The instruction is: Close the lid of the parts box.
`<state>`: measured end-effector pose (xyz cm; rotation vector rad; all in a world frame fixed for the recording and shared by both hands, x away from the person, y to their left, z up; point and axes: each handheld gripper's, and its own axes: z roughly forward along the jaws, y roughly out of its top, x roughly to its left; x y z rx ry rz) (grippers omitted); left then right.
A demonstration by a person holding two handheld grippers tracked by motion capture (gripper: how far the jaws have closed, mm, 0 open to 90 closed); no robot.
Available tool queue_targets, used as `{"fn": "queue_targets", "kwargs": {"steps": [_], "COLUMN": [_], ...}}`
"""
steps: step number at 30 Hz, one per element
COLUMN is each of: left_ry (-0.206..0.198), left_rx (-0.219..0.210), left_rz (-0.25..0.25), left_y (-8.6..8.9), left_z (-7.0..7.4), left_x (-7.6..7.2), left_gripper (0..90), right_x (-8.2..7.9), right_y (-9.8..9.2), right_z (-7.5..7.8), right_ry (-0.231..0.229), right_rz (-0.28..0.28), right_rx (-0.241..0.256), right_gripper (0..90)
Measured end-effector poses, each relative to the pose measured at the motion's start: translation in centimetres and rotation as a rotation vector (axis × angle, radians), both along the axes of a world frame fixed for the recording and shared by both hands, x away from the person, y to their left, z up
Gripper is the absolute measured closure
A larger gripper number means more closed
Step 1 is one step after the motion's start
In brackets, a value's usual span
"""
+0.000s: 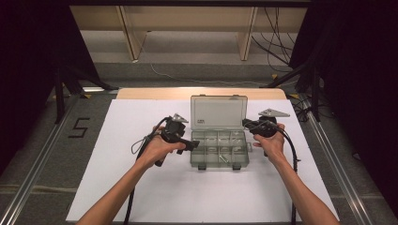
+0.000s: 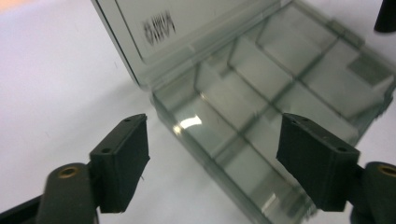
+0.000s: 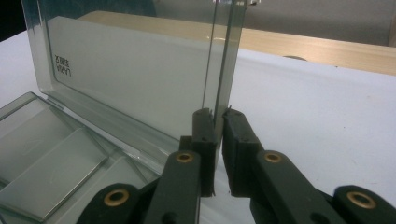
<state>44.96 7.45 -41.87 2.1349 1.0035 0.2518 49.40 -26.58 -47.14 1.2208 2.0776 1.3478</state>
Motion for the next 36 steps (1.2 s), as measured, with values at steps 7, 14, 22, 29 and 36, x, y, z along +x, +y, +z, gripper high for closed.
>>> {"fn": "queue_targets", "kwargs": {"steps": [7,14,22,29,36], "left_ry": [-0.121,-0.199,-0.240,-0.232,-0.216], "left_rx": [0.000,0.012,-0.020,-0.013,0.016], "left_rz": [0.029,0.034,0.103,0.150,0.169], "left_y": [-0.3,-0.4,-1.2,-1.8,-2.8], "left_z": [3.5,5.6,6.7,6.8,6.7], "left_x": [2.4,4.4,7.3,9.2,10.3], "left_gripper": [28.7,60.3,89.5,89.5,89.5], "right_x": [0.0,0.0,0.0,0.0,0.1], "right_y": [0.1,0.1,0.1,0.1,0.0], "right_z": [0.0,0.0,0.0,0.0,0.0], "right_ry": [0.016,0.013,0.017,0.015,0.006], "right_rz": [0.004,0.001,0.004,0.006,0.003], "right_rx": [0.008,0.004,0.007,0.001,0.001], "right_gripper": [84.3,84.3,84.3,84.2,84.2]}}
